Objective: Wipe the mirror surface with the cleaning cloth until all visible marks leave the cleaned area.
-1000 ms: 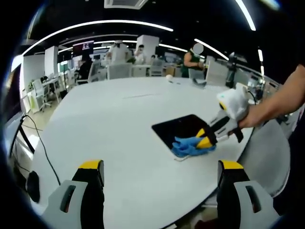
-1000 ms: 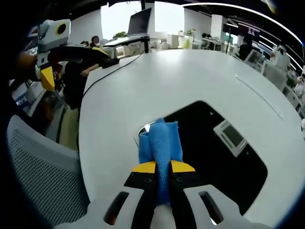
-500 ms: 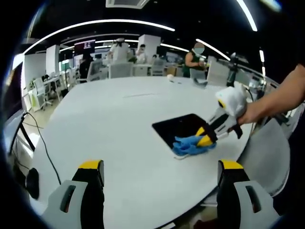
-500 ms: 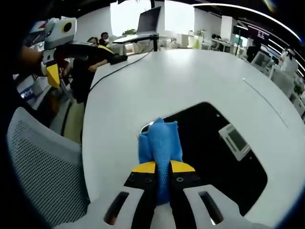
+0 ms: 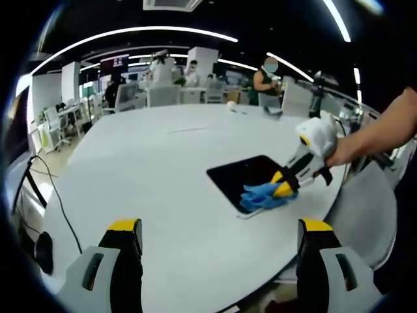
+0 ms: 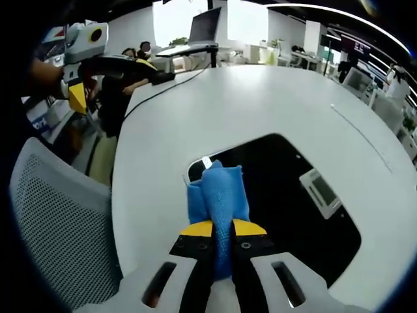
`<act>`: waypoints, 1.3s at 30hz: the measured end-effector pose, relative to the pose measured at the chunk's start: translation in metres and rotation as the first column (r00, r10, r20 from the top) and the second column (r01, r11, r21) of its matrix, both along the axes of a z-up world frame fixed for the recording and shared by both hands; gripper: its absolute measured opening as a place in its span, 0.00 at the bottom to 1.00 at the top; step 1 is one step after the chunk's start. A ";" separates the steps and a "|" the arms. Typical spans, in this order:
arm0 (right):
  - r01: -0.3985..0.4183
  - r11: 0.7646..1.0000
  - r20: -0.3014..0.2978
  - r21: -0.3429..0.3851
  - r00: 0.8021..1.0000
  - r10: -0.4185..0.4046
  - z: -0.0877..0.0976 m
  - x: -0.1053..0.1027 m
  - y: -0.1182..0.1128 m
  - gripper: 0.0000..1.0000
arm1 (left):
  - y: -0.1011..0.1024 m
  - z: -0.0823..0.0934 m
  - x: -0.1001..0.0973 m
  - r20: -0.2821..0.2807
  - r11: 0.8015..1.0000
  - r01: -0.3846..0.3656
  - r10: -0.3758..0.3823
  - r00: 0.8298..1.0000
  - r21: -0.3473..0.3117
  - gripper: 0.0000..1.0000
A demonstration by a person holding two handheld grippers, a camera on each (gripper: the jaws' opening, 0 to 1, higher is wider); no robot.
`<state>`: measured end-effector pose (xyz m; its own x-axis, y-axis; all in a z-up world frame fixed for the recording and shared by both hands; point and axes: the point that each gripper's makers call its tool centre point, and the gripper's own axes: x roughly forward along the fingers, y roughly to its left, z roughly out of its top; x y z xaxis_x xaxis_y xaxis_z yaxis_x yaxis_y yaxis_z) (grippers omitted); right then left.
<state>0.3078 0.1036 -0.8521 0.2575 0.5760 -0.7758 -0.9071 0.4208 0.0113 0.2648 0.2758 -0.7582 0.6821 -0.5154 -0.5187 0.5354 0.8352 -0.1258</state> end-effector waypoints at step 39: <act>-0.023 0.999 -0.008 -0.024 1.000 0.023 -0.001 -0.002 -0.032 0.04 | -0.003 0.002 0.003 0.003 1.000 0.002 -0.002 1.000 0.005 1.00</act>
